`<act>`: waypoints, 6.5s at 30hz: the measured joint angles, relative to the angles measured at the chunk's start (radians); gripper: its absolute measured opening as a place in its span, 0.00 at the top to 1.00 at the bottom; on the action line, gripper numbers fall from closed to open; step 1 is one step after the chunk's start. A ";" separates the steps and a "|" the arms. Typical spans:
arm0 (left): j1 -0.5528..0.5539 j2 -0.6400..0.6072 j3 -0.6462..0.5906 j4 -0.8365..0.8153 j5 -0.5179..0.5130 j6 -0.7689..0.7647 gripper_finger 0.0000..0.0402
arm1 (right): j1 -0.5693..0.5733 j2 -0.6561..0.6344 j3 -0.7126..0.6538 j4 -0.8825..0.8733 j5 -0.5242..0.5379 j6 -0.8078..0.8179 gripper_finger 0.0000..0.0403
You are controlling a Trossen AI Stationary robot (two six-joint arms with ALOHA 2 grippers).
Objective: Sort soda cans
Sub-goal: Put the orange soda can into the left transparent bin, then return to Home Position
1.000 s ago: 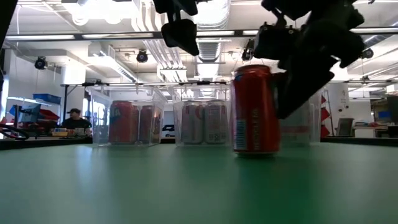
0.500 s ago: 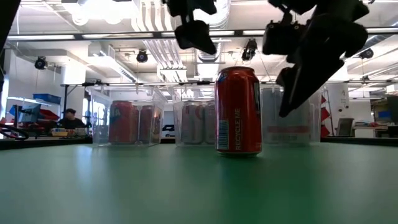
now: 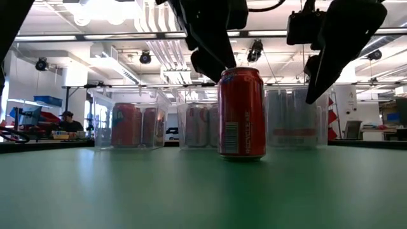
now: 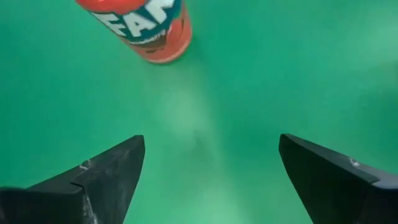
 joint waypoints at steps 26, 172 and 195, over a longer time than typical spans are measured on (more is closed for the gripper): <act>-0.039 0.051 0.060 0.022 -0.094 0.029 0.09 | 0.005 0.036 -0.001 -0.008 -0.002 0.050 0.09; 0.682 -0.481 -0.637 0.241 -0.307 0.004 0.16 | -0.031 0.036 -0.001 0.101 0.121 0.474 0.09; 0.639 -0.808 -0.489 0.194 0.085 0.002 0.13 | -0.038 0.035 0.371 0.173 0.397 -0.236 0.16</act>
